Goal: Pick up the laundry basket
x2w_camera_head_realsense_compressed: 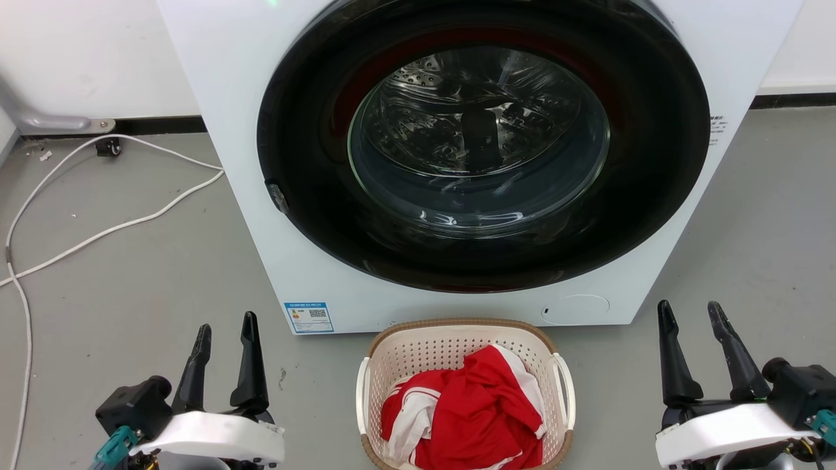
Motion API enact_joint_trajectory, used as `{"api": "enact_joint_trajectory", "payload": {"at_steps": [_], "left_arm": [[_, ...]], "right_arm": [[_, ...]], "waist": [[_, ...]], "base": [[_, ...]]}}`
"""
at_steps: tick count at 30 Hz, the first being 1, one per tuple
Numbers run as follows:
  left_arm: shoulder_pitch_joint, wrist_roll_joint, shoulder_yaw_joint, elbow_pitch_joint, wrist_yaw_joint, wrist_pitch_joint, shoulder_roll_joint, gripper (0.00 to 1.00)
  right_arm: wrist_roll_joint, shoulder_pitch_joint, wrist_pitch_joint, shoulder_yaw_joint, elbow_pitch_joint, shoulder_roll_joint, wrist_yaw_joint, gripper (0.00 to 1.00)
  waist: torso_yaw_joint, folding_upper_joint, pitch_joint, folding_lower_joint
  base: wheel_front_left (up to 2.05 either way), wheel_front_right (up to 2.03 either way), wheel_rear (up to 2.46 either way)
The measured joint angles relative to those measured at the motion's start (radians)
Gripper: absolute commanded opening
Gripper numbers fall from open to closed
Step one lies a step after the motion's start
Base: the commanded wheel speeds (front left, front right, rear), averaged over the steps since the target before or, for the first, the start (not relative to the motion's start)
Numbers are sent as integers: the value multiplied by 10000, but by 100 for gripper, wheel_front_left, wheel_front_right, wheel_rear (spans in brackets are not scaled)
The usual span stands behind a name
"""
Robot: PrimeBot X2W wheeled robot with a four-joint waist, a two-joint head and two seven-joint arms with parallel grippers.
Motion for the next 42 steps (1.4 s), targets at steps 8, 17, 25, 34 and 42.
{"api": "enact_joint_trajectory", "payload": {"at_steps": [8,17,25,34,42], "left_arm": [[83,765,-29,4,40,-178,2,100],[151,1540,-105,-15,46,-362,6,100],[198,2174,-148,-54,88,-535,10,100],[249,2865,-190,-115,142,-704,12,100],[324,3419,-224,-155,219,-861,13,100]], "right_arm": [[-813,58,-188,-56,-50,-2,0,100],[-1730,126,-387,-13,-213,-6,2,100],[-2431,238,-554,-35,-288,-8,2,100],[-3183,269,-711,-38,-391,-10,2,100],[-3762,345,-851,-52,-472,-12,2,100]], "waist": [[-5,0,-13,0],[-2,0,-17,0],[0,0,-16,0],[10,0,-10,0],[0,0,-22,0]], "base": [[0,0,0],[0,0,0],[0,0,0],[0,0,0],[0,0,0]]}}
